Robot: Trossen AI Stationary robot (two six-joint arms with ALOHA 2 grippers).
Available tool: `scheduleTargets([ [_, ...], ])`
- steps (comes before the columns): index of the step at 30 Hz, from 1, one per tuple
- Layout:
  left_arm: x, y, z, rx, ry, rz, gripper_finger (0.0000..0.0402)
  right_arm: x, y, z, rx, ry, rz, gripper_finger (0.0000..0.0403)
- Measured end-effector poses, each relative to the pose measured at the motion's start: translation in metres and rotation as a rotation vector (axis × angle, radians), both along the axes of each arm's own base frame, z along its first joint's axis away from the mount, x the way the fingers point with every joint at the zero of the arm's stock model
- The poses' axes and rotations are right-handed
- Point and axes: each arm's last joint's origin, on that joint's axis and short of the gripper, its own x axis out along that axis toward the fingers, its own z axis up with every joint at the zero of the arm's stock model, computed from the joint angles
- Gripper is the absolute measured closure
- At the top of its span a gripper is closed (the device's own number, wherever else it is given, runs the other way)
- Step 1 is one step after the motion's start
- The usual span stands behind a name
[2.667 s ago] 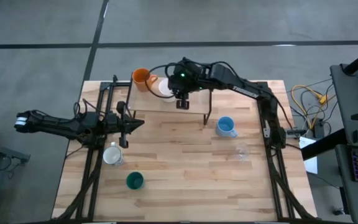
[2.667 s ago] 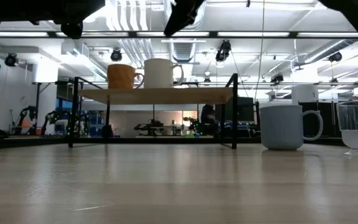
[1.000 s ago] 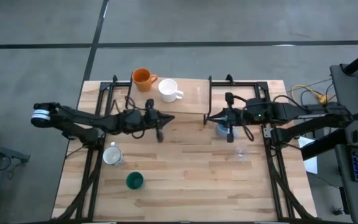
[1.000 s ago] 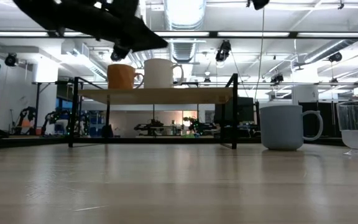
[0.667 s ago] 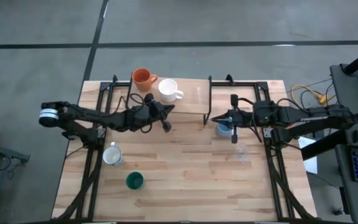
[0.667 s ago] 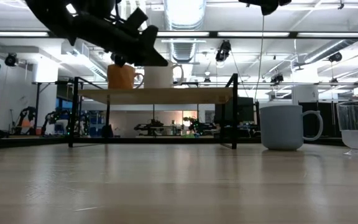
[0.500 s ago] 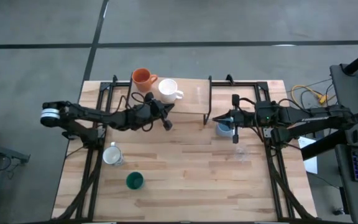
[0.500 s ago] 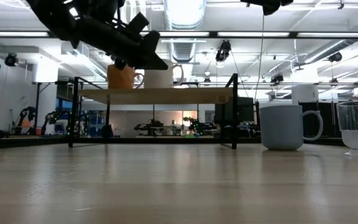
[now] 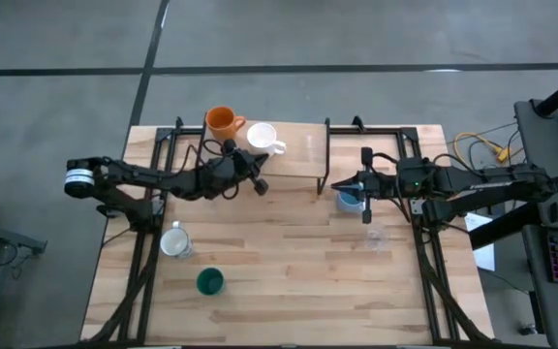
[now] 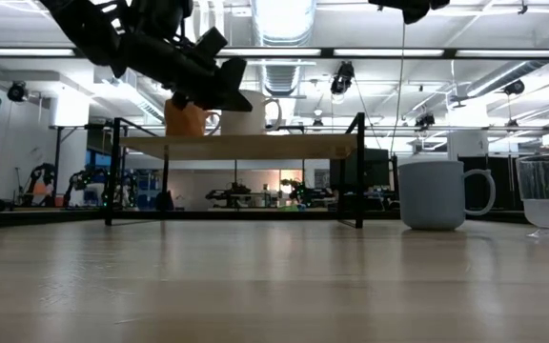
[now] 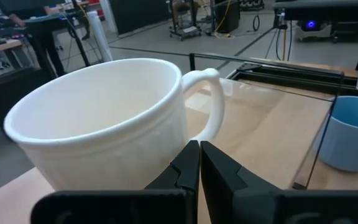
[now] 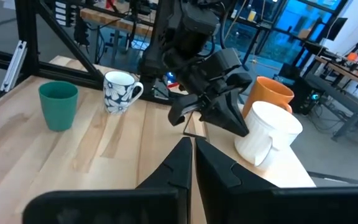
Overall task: Stack small to large cups/mugs on shelf
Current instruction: Put the white mug on the shelf
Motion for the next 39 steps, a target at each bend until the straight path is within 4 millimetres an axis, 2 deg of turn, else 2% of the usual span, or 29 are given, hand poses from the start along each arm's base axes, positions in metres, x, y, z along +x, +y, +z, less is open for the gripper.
scheduleTargets([
  [39, -0.005, 0.018, 0.002, 0.010, -0.022, 0.073, 0.0402, 0.003, 0.000, -0.003, 0.021, 0.016, -0.010, 0.0391],
])
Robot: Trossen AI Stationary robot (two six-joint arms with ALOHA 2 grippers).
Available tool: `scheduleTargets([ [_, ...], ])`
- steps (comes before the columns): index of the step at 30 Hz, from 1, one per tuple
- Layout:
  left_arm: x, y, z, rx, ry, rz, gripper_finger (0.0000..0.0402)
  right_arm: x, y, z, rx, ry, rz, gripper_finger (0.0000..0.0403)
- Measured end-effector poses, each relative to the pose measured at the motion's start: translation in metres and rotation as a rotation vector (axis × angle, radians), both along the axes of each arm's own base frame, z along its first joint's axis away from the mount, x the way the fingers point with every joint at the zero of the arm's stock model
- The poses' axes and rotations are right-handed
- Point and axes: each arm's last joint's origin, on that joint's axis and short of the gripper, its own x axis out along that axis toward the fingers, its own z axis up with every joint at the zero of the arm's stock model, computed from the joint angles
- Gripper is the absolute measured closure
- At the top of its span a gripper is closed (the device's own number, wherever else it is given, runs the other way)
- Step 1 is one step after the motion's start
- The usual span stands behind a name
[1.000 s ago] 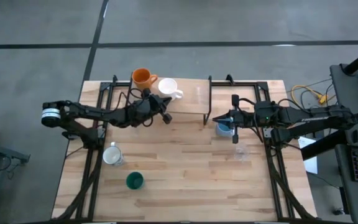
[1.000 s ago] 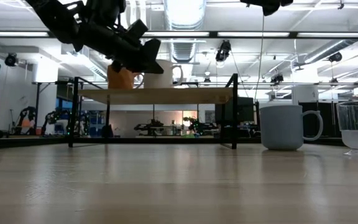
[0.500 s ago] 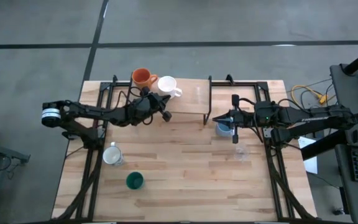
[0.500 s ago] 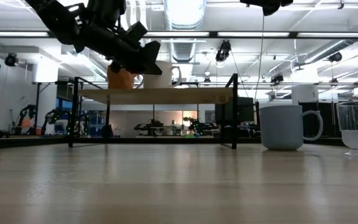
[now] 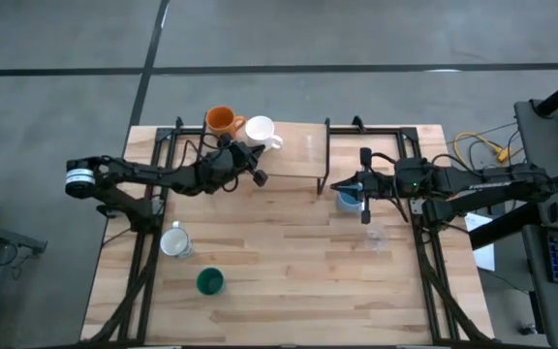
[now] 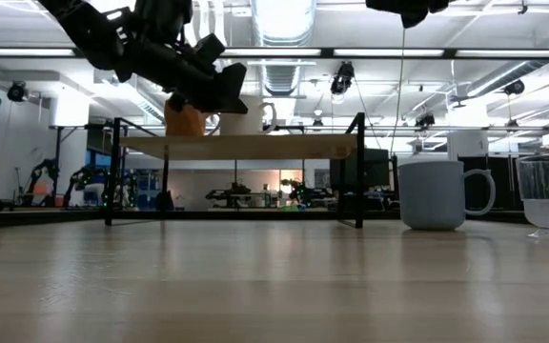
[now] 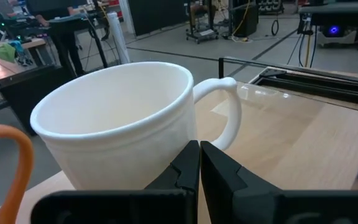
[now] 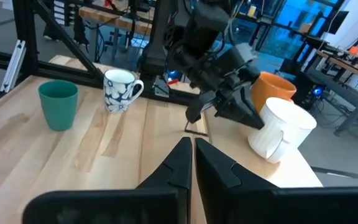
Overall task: Stack small to large cups/mugs on shelf
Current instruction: Put the white mug on the shelf
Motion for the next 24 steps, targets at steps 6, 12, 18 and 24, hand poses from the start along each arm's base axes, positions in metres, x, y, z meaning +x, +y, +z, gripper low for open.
scheduleTargets([
  [6, 0.000, 0.001, 0.000, 0.003, -0.002, 0.003, 0.0402, 0.008, 0.000, -0.006, -0.001, 0.029, -0.001, 0.0391],
  [12, -0.002, 0.005, 0.001, 0.004, -0.004, 0.018, 0.0402, 0.013, 0.001, -0.011, 0.005, 0.055, -0.002, 0.0391],
  [18, -0.003, 0.008, 0.001, 0.004, -0.005, 0.029, 0.0402, 0.014, 0.001, -0.011, 0.004, 0.055, -0.003, 0.0391],
  [24, -0.003, 0.010, 0.001, 0.007, -0.013, 0.036, 0.0402, 0.014, 0.001, -0.011, 0.004, 0.055, -0.002, 0.0391],
])
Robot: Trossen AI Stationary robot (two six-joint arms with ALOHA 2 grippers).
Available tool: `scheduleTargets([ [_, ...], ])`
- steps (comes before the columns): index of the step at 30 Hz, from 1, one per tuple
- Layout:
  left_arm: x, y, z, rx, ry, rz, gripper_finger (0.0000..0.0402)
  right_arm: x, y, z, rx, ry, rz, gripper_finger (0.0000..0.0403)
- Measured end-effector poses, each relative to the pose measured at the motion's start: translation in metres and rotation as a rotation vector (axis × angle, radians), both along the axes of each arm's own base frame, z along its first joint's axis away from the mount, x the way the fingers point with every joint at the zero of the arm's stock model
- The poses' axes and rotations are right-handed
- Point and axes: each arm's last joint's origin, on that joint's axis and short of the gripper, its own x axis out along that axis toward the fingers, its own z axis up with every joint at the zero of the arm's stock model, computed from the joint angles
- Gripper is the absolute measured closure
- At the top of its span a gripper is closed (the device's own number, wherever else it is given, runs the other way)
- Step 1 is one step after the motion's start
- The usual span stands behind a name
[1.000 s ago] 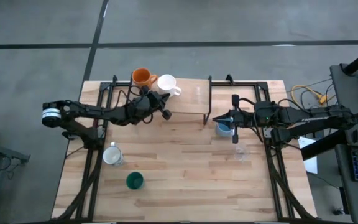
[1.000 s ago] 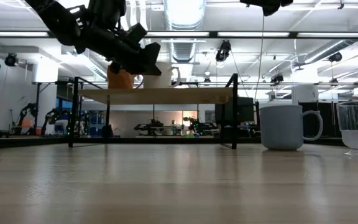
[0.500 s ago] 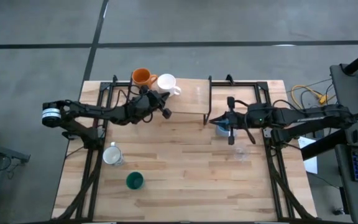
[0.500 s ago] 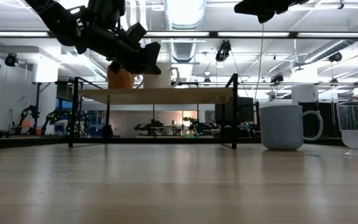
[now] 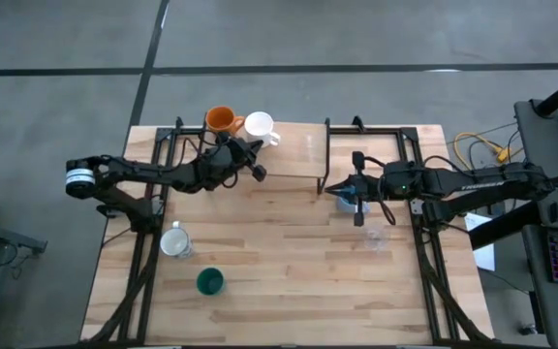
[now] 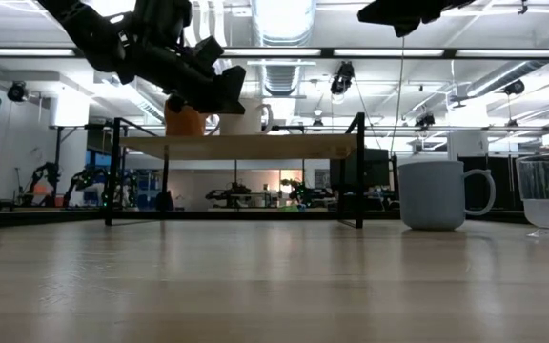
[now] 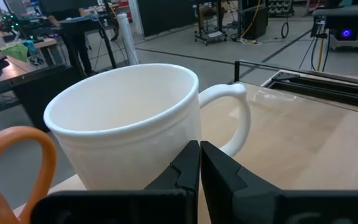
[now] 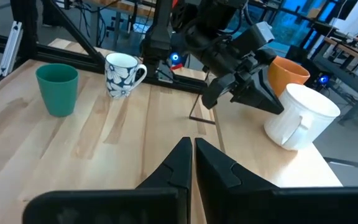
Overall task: Stack small to large cups/mugs on shelf
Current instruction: Put the white mug on the shelf
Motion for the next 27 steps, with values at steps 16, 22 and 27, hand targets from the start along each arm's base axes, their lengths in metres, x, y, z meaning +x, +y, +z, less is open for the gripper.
scheduleTargets([
  [16, -0.0014, 0.0035, 0.0001, 0.002, -0.005, 0.013, 0.0402, -0.0001, 0.0000, 0.0000, 0.000, 0.000, 0.000, 0.0391],
  [22, -0.0016, 0.0042, 0.0001, 0.002, -0.006, 0.015, 0.0402, -0.0002, 0.0000, 0.0001, 0.000, 0.000, 0.000, 0.0391],
  [27, -0.0016, 0.0042, 0.0001, 0.002, -0.006, 0.015, 0.0402, -0.0002, 0.0000, 0.0001, 0.000, 0.000, 0.000, 0.0391],
])
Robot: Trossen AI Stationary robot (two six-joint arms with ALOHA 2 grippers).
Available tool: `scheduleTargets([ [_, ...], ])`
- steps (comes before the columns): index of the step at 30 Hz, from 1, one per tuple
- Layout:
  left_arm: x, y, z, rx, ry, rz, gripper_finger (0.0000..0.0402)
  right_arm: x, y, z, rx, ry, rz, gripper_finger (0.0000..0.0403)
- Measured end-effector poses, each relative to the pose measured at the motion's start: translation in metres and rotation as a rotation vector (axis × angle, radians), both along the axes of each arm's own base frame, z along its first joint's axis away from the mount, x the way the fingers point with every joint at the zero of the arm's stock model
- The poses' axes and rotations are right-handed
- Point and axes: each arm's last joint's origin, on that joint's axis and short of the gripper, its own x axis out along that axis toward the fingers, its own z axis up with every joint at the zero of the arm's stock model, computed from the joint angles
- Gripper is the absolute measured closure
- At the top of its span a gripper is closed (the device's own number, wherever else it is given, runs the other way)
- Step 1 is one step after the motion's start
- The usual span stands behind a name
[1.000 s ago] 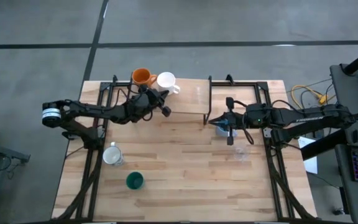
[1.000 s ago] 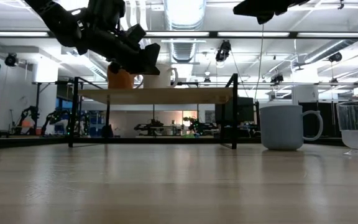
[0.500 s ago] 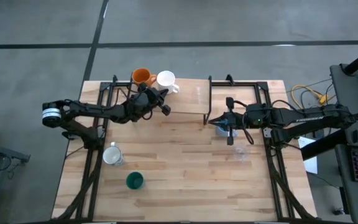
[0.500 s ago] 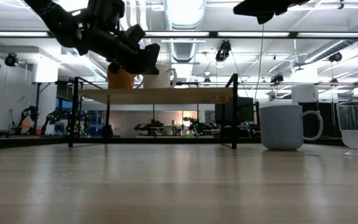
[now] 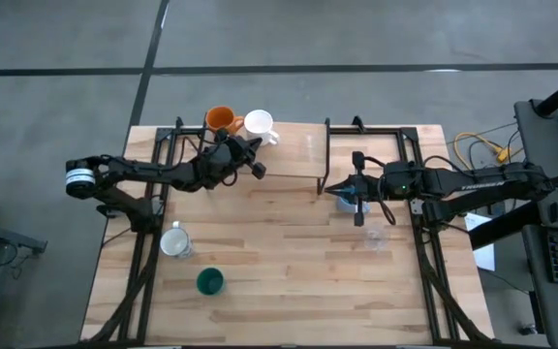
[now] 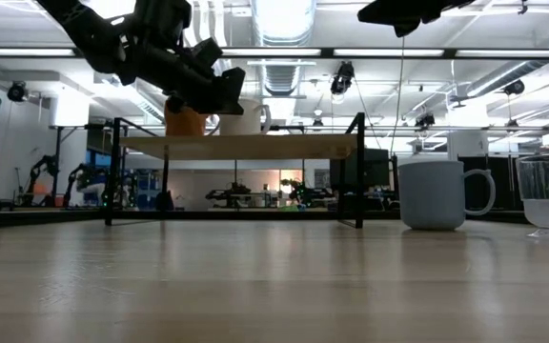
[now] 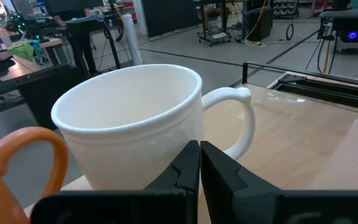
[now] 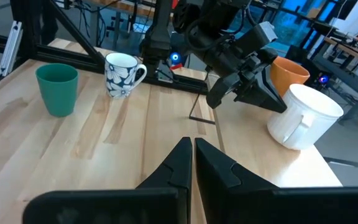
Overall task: Stack small to large cups/mugs on shelf
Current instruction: Put the white mug on the shelf, then put the blue patterned mug on the shelf
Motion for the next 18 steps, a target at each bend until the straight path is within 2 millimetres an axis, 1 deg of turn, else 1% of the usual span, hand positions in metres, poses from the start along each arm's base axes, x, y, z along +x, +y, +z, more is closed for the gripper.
scheduleTargets([
  [4, 0.000, -0.002, 0.001, 0.000, -0.004, -0.012, 0.0402, 0.000, 0.000, 0.000, 0.000, 0.000, 0.000, 0.0391],
  [7, 0.000, -0.011, 0.008, 0.004, -0.026, -0.060, 0.0402, 0.000, 0.000, 0.000, 0.000, 0.001, 0.000, 0.0391],
  [13, -0.010, -0.040, 0.029, 0.045, -0.028, -0.165, 0.0402, 0.000, 0.000, 0.000, 0.015, 0.000, -0.004, 0.0391],
  [18, -0.028, -0.066, 0.049, 0.054, -0.060, -0.257, 0.0402, 0.000, 0.000, 0.000, 0.041, -0.003, -0.011, 0.0391],
])
